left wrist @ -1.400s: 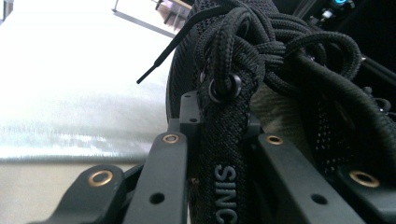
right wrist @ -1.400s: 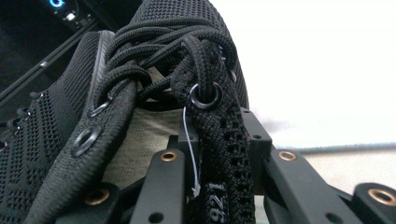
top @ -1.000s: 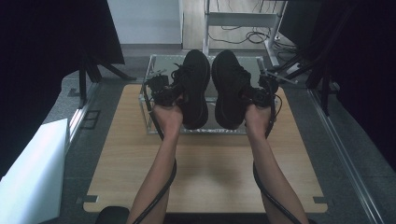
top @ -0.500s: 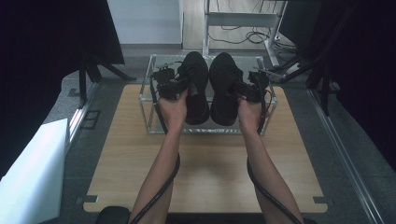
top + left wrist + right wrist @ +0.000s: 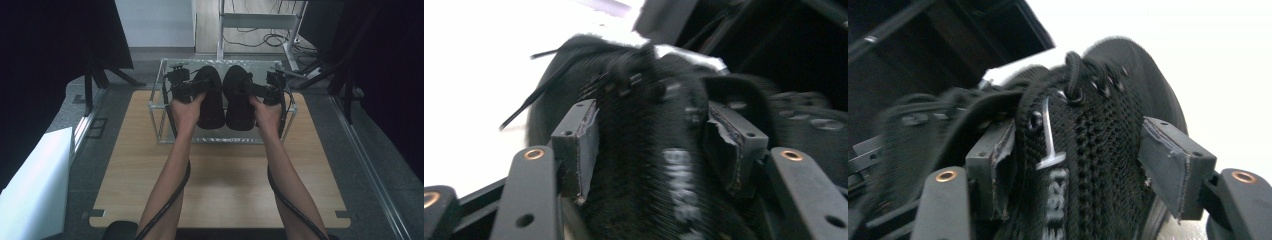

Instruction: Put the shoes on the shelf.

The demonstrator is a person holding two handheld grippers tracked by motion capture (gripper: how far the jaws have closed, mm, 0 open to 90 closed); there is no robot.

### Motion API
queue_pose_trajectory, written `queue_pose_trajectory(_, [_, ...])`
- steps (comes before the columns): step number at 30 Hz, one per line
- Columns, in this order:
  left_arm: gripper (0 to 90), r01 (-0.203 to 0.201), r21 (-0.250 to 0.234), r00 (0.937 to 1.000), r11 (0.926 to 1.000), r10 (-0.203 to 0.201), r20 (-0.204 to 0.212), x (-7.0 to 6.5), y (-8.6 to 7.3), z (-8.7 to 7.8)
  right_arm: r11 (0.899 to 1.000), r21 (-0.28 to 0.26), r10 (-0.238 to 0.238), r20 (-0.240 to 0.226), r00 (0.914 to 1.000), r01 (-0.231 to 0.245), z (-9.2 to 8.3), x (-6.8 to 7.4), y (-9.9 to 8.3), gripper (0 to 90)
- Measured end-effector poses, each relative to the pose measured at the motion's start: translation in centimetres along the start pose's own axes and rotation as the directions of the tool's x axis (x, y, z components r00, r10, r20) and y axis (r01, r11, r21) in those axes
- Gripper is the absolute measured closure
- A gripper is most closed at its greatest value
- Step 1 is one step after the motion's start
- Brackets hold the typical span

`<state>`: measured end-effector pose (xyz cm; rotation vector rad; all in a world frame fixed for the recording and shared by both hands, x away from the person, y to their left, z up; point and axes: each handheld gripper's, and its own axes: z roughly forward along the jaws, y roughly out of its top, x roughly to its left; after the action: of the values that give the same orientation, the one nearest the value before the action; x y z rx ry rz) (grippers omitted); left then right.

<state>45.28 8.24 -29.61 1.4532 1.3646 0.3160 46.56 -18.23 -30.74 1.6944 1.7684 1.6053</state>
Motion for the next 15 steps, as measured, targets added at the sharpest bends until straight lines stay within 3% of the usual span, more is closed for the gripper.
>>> queue_pose_trajectory(7, [42.0,-0.036,-0.040,0.9985,0.9985,0.038,0.040,-0.2,0.3,-2.0,0.999,-0.032,-0.021,-0.088,0.9959,0.018,-1.7,-0.3,0.8,34.6])
queue_pose_trajectory(15, [48.3,-0.069,-0.072,0.9912,0.9950,0.076,0.108,1.2,-0.7,-5.2,0.999,-0.044,-0.036,-0.161,0.9862,0.029,-5.0,-2.4,0.2,37.8])
